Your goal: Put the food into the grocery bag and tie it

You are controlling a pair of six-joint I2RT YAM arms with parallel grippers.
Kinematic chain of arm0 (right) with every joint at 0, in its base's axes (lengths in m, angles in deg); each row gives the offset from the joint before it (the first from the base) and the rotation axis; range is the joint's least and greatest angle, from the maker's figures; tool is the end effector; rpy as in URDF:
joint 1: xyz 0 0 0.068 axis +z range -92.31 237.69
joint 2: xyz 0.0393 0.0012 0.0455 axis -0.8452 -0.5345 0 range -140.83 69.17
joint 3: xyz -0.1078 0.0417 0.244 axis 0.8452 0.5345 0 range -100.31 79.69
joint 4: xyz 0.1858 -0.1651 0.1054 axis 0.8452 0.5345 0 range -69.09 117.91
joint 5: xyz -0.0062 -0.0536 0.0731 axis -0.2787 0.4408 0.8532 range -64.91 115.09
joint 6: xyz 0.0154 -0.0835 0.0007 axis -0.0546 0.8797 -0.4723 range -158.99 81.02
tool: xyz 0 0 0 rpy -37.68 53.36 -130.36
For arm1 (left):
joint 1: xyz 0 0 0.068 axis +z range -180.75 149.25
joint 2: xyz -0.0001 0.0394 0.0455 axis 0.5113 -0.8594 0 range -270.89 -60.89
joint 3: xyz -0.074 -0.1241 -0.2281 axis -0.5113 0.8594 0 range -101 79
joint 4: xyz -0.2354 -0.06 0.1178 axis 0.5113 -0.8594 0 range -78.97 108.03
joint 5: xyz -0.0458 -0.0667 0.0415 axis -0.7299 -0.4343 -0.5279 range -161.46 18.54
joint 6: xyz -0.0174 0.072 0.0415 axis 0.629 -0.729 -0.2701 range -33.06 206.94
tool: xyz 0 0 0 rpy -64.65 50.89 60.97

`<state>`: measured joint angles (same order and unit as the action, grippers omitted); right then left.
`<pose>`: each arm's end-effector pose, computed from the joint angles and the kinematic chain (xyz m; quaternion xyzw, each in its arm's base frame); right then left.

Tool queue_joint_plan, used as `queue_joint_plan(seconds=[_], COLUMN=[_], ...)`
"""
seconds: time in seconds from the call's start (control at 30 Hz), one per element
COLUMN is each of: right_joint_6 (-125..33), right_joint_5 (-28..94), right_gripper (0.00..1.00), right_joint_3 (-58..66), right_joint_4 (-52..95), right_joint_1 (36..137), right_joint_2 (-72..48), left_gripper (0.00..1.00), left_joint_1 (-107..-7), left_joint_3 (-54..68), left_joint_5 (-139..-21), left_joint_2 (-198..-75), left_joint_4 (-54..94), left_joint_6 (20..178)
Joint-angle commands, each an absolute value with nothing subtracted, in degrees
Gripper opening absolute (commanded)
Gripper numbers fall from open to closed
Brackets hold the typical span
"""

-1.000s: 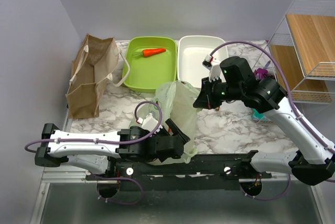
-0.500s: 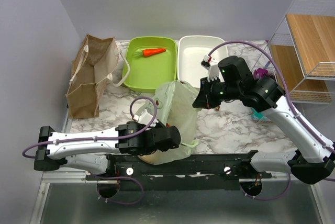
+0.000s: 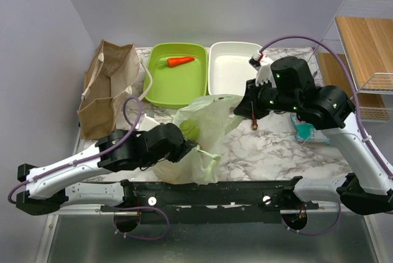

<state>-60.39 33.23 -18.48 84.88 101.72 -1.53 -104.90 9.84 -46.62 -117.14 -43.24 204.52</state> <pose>0.1726 0.1815 0.4424 -0.2060 0.8672 0.2960 0.3435 0.0858 -0.1872 0.3399 -0.4087 0.8198 -0.3658 0.1645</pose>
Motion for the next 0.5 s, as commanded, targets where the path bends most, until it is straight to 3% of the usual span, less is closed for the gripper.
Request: queue_joint_plan(seconds=[0.0,0.23,0.47], right_joint_6=[-60.57,-60.83,-60.49], right_joint_5=[29.78,27.73,31.29], right_gripper=[0.01,0.01,0.01], right_joint_3=[-22.97,-29.04,-29.99], right_joint_4=[89.83,95.87,96.82], right_joint_1=[101.64,101.64,101.64], right_joint_2=[-0.70,-1.78,-2.88], left_gripper=[0.00,0.00,0.00], left_joint_1=[-101.04,-93.67,-80.61], left_joint_3=[4.23,-5.52,-7.05], left_joint_5=[-48.87,-51.56,-64.20], left_joint_2=[-114.42,-113.92,-114.33], left_joint_4=[-44.59,-52.24,-45.54], left_joint_6=[195.85,181.97,166.69])
